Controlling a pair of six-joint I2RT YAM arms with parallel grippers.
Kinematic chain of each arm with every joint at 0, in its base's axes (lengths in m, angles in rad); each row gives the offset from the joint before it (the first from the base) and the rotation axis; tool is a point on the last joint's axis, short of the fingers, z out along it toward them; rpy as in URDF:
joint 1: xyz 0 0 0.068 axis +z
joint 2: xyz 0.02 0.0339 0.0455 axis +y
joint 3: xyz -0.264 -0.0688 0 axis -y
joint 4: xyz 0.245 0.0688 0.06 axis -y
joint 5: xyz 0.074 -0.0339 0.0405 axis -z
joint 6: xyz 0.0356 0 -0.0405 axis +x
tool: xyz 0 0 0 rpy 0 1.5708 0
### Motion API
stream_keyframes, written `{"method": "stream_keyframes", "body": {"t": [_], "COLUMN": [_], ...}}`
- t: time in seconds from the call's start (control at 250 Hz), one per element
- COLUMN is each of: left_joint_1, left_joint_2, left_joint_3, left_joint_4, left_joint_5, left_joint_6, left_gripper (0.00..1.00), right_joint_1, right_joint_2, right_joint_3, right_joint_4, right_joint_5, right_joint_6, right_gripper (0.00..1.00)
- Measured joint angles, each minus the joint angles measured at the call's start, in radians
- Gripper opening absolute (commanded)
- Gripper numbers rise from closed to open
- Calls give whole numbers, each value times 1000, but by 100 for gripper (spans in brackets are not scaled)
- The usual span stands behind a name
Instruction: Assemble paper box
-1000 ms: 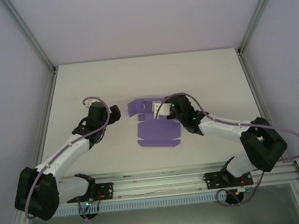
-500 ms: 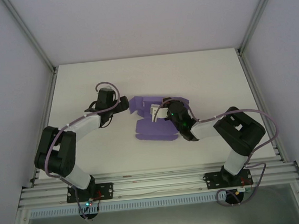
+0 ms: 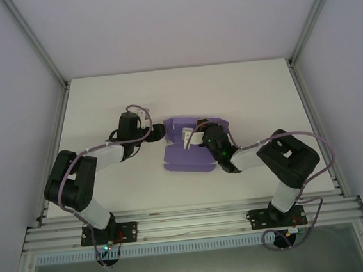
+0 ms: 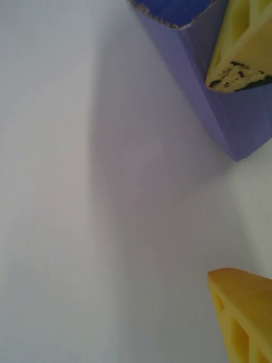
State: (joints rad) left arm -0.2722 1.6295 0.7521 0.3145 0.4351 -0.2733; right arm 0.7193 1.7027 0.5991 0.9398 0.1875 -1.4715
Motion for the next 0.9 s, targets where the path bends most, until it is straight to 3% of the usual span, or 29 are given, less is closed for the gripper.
{"method": "stream_keyframes", "body": {"t": [0.136, 0.244, 0.436, 0.899], "left_joint_1": [-3, -15, -74, -211], "left_joint_2": [0, 0, 14, 63], "left_joint_3": [-14, -14, 10, 18], "left_joint_4": [55, 64, 60, 70], "left_joint_5": [91, 118, 124, -111], "left_joint_6": [40, 69, 109, 114], "left_gripper": [60, 54, 51, 51], "right_joint_1": [0, 0, 0, 16], "right_joint_2": [0, 0, 0, -15], "right_joint_3": [0, 0, 0, -25], "right_joint_4": [-4, -5, -8, -13], "right_joint_5": [8, 8, 8, 34], "right_joint_6": [0, 1, 5, 12], "right_gripper": [0, 0, 0, 0]}}
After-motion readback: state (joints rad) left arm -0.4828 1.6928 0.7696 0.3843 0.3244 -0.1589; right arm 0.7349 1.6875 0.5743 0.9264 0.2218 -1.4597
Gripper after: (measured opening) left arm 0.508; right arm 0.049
